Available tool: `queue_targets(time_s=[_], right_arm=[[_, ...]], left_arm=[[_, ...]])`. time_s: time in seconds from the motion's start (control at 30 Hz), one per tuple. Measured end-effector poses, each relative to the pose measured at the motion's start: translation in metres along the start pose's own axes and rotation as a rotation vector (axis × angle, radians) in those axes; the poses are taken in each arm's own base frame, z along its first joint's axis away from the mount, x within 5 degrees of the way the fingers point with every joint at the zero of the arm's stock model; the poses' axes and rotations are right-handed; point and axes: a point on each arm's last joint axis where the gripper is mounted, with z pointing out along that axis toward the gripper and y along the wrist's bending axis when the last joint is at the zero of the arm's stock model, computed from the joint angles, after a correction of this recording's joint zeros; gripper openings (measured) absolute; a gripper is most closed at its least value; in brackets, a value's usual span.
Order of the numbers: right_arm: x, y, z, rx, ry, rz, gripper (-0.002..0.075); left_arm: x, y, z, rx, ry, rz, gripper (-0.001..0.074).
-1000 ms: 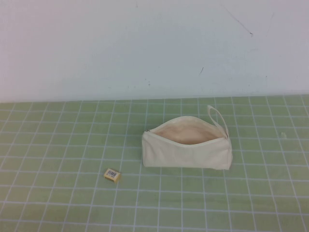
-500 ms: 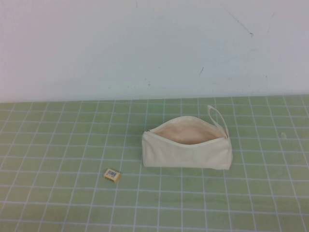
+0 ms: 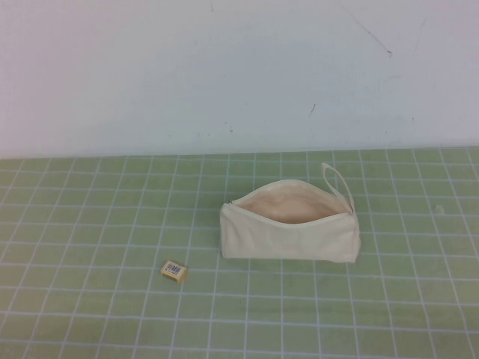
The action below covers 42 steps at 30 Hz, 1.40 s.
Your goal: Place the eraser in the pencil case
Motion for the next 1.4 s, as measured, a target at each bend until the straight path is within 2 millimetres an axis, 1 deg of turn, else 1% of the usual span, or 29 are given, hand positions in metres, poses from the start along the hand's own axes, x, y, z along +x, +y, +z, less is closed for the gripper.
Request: queue_targets(time_s=[0.47,0.63,0.77,1.33,1.4], right_arm=[[0.0000,0.0000,0.0000,0.000,0.000,0.000,-0.0001],[0.0000,0.0000,0.0000,0.000,0.000,0.000,-0.0001],[0.0000,0.0000,0.0000,0.000,0.000,0.000,-0.0001],[0.0000,0.0000,0.0000,0.000,0.000,0.000,-0.0001],[0.0000,0.0000,0.0000,0.000,0.000,0.000,-0.0001]], left_arm=[[0.0000,0.0001,0.0000,-0.001,0.000,0.002,-0.0001],[-0.0004,0.0032,-0.0001,-0.035,-0.002,0.124,-0.0001],[-0.0004,0.0043,-0.0001,-0.047,-0.001,0.157,-0.0001],[-0.0003,0.0045,-0.0001,-0.050,0.001,0.169,-0.0001],[-0.0004,0.0037,-0.0001,-0.041,-0.002,0.137,-0.0001]])
